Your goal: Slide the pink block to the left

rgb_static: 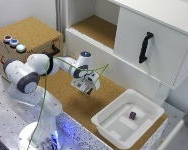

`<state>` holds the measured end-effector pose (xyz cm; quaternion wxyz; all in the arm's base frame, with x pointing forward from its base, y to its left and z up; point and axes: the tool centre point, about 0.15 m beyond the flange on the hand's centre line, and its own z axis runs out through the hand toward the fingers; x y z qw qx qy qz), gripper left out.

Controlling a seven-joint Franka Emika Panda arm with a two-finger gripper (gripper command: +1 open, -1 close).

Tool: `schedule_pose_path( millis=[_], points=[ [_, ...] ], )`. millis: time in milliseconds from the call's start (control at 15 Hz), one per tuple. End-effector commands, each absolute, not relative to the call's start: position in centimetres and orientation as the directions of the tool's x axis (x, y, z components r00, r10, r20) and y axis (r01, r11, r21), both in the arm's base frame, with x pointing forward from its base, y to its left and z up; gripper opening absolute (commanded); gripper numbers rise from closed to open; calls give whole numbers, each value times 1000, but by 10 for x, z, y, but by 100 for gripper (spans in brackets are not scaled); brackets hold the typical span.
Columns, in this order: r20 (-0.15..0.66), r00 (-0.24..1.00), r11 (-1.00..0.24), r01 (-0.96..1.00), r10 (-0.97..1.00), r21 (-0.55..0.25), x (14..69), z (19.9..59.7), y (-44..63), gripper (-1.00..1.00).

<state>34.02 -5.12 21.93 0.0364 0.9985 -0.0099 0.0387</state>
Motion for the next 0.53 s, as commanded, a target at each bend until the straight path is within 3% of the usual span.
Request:
schedule_pose_path(
  millis=[0,467],
  points=[
    [74,997,-993,-44,-36,109,367,192,-35,-100],
    [102,995,-995,-29,-20,91,374,204,-4,-100]
  ],
)
